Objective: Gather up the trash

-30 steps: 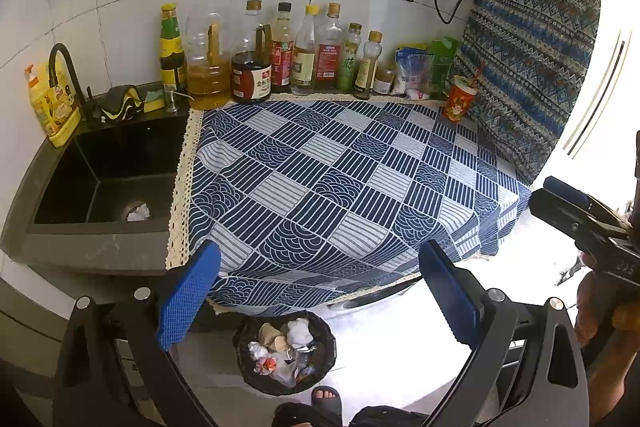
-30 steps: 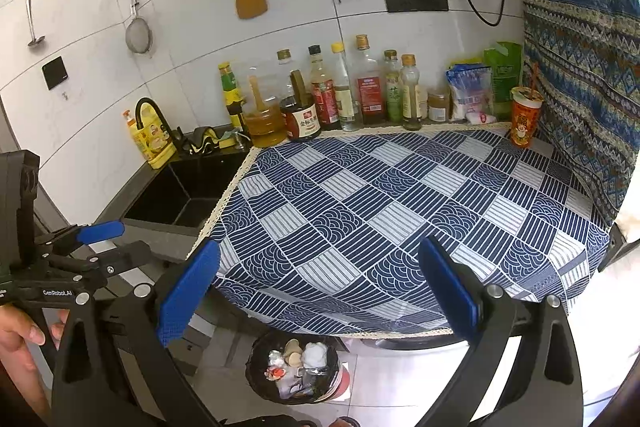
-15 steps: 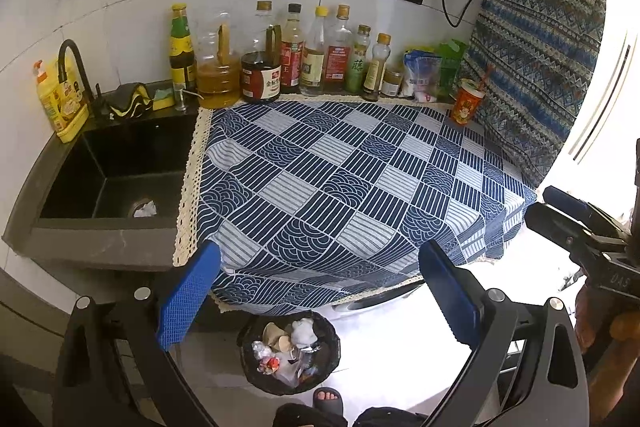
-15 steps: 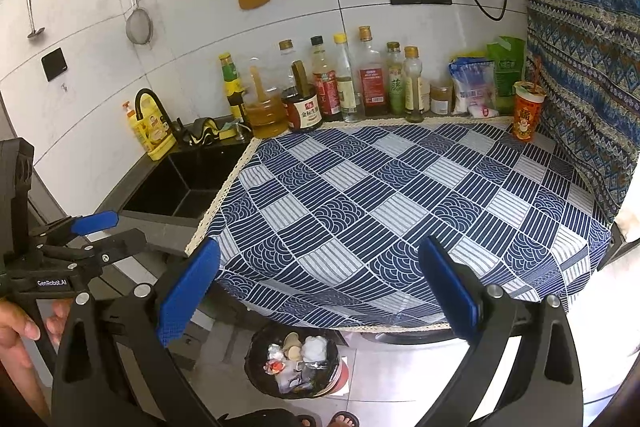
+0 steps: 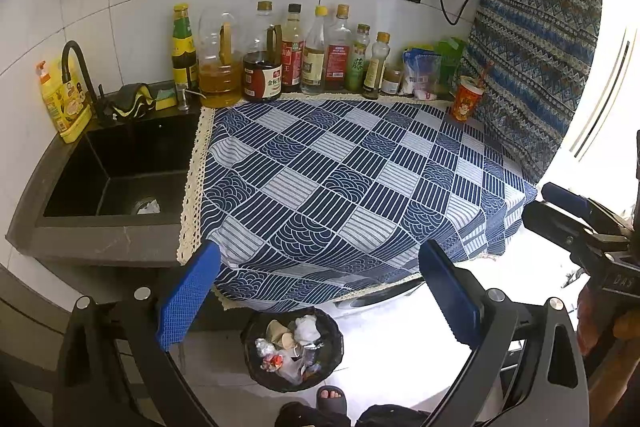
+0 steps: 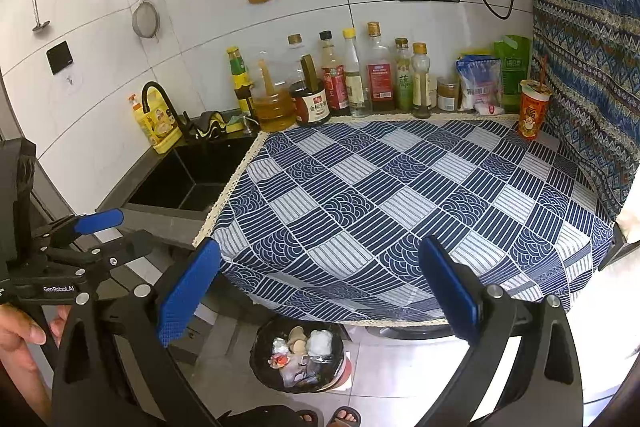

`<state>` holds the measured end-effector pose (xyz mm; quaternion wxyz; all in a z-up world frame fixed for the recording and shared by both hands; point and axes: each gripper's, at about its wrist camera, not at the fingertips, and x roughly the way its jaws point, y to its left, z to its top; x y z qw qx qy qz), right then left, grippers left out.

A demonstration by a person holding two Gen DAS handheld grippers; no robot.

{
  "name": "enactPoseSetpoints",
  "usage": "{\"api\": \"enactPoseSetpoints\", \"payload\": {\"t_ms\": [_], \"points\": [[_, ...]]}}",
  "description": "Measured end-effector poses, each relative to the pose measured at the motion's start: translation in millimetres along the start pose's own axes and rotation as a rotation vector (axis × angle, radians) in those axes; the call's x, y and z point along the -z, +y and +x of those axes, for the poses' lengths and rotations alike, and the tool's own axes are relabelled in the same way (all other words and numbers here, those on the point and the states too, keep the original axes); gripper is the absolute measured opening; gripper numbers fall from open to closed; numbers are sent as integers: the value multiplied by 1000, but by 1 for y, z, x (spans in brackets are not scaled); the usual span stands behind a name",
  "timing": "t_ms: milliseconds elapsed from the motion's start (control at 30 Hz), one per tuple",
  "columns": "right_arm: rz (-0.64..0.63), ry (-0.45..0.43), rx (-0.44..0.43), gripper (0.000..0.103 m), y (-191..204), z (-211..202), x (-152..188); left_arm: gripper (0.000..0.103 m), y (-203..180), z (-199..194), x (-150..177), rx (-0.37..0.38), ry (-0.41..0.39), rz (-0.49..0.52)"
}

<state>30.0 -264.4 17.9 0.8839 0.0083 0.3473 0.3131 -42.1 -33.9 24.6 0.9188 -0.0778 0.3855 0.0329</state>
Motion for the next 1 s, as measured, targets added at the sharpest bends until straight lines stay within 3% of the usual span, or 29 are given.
{"api": "enactPoseSetpoints", "payload": {"t_ms": [1000], "points": [[31, 28, 11, 98, 1, 6, 3, 96, 1, -5, 4, 64, 13, 37]]}}
